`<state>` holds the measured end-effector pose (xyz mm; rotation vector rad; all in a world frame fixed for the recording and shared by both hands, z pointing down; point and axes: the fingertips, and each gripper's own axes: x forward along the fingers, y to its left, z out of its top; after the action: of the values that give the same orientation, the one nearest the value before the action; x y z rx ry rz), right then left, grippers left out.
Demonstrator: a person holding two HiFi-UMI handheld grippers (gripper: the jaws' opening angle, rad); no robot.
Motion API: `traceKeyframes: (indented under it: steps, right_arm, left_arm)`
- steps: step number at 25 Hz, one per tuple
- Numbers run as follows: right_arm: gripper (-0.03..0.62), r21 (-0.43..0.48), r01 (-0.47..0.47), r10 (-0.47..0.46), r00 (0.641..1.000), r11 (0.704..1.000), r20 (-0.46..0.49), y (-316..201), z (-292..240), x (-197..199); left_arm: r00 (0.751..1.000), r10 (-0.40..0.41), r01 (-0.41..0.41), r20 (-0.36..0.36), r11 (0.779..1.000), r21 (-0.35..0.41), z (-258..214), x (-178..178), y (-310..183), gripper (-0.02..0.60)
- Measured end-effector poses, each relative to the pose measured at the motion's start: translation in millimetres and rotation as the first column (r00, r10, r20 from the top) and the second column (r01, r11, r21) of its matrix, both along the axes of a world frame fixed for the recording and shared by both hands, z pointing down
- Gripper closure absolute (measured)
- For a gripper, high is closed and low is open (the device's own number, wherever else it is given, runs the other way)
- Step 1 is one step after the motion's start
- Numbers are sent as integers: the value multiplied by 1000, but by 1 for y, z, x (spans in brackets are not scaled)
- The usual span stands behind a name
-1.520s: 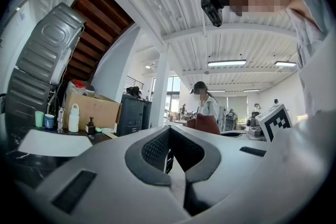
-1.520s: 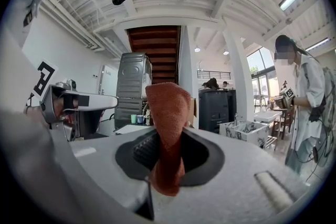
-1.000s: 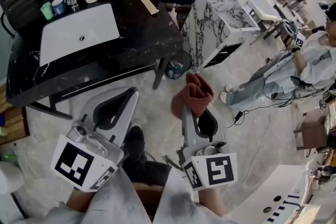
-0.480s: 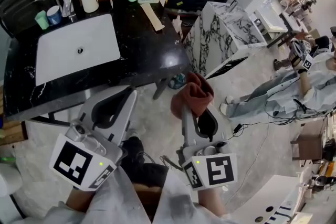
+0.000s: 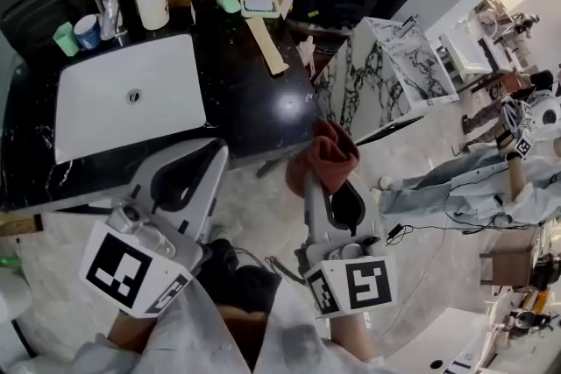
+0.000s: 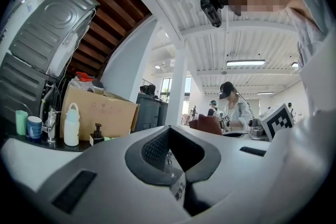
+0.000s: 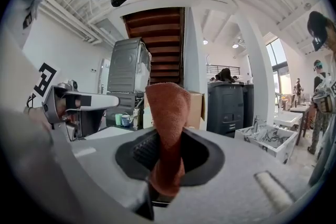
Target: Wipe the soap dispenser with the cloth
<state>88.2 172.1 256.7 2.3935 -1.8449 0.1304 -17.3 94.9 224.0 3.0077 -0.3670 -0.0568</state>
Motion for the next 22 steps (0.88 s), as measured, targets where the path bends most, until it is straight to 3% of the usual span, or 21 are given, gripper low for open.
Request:
traceKeyframes:
  steps: [6, 11, 22]
  right_arm:
    - [519, 3, 34, -34, 999, 999, -1, -32, -1, 4]
    - [519, 3, 102, -102, 995, 995, -17, -48, -3, -4]
    - [519, 20, 147, -147, 989, 989, -21, -72, -9, -3]
  left_arm:
    - [999, -33, 33, 0, 999, -4, 2, 2, -28, 578]
    - [996, -88, 88, 7, 996, -11, 5, -9, -41, 578]
    - [979, -202, 202, 8, 979, -20, 7, -32, -58, 578]
